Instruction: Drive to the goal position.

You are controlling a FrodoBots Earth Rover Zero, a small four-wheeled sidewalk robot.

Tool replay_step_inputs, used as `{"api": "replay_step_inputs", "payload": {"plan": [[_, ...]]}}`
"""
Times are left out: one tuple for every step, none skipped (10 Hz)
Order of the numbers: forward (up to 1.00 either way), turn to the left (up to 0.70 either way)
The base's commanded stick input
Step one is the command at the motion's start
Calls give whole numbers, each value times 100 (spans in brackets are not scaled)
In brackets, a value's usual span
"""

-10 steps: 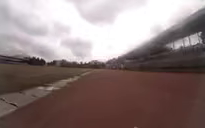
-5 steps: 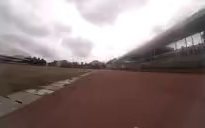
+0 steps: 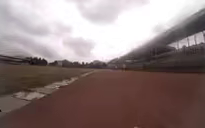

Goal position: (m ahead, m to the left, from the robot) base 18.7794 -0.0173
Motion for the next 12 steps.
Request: {"api": "replay_step_inputs", "payload": {"plan": [[100, 0], [100, 0], [100, 0], [100, 0], [100, 0], [100, 0], [100, 0], [100, 0], [100, 0], [100, 0], [100, 0], [100, 0]]}}
